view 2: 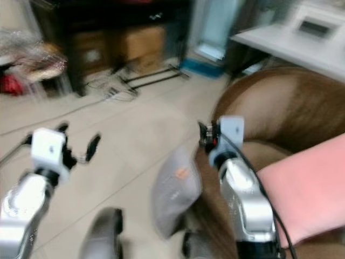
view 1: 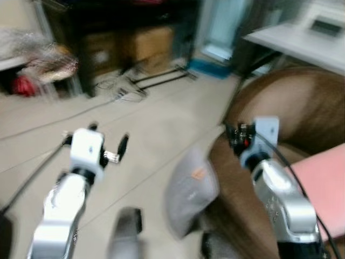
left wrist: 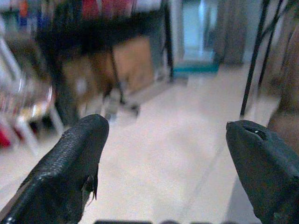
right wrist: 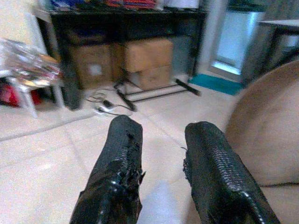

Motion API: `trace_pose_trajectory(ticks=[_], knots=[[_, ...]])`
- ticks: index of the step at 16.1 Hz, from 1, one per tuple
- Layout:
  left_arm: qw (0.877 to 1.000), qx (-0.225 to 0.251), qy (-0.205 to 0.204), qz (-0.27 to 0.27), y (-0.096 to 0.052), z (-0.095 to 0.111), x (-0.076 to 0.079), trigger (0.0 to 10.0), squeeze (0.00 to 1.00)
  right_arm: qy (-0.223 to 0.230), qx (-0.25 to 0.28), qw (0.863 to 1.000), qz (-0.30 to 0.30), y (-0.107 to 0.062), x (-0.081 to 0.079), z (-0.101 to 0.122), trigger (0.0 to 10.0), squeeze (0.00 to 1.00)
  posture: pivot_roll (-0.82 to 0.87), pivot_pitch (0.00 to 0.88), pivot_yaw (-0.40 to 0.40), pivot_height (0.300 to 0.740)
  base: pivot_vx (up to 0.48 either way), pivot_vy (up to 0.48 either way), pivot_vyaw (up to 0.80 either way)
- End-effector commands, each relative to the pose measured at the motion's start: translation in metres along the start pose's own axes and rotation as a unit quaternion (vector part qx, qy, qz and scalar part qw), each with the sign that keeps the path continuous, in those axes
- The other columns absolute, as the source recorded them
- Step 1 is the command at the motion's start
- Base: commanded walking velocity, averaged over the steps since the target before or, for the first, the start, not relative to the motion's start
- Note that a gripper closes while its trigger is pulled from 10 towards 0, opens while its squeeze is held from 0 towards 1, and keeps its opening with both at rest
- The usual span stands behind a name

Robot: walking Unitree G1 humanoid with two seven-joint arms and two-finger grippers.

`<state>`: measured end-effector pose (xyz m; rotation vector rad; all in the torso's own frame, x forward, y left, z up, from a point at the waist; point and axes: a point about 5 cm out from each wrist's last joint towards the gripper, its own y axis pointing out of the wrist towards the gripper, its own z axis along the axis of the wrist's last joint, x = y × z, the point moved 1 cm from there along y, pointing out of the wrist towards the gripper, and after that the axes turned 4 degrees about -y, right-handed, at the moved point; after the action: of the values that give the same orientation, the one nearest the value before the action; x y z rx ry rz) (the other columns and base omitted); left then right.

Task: Move the pillow to the sofa from floor

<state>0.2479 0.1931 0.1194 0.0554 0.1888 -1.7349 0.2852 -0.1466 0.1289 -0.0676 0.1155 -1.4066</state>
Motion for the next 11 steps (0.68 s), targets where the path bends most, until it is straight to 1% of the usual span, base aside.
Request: trace_pose_trajectory(ticks=[1,3,5,7,8,10,11], knots=[[1.000,0.013,0.010,0.000,0.0034,0.0080,-0.0015,10.0,0.00,-0.004,-0.004,1.000,0.003,0.0004,-0.0017,-0.0015,10.0,0.00,0.01,0.000,-0.059,0.572,0.000,0.000,0.00],[1.000,0.013,0.009,0.001,0.0033,0.0080,-0.0016,10.0,0.00,-0.007,-0.005,1.000,0.006,0.0010,-0.0024,-0.0013,10.0,0.00,0.01,0.000,-0.061,0.562,0.000,0.000,0.00],[1.000,0.016,0.006,0.006,0.0031,0.0083,-0.0025,10.0,0.00,-0.015,-0.008,1.000,0.015,0.0021,-0.0058,-0.0019,10.0,0.00,0.01,0.000,-0.064,0.562,0.000,0.000,0.00],[1.000,0.019,0.000,0.005,0.0028,0.0089,-0.0031,10.0,0.00,-0.017,-0.007,1.000,0.011,0.0023,-0.0044,-0.0014,10.0,0.00,0.01,0.000,-0.062,0.562,0.000,0.000,0.00],[1.000,0.019,-0.002,0.004,0.0027,0.0091,-0.0033,10.0,0.00,-0.024,-0.007,1.000,0.013,0.0025,-0.0045,-0.0013,10.0,0.00,0.01,0.000,-0.060,0.562,0.000,0.000,0.00],[1.000,0.019,0.000,0.003,0.0030,0.0092,-0.0036,10.0,0.00,-0.055,-0.013,0.998,0.019,0.0033,-0.0059,-0.0024,10.0,0.00,0.01,0.000,-0.059,0.562,0.000,0.000,0.00],[1.000,0.018,0.002,0.001,0.0034,0.0093,-0.0028,10.0,0.00,-0.058,-0.010,0.998,0.027,0.0035,-0.0088,-0.0020,10.0,0.00,0.01,0.000,-0.058,0.562,0.000,0.000,0.80]])
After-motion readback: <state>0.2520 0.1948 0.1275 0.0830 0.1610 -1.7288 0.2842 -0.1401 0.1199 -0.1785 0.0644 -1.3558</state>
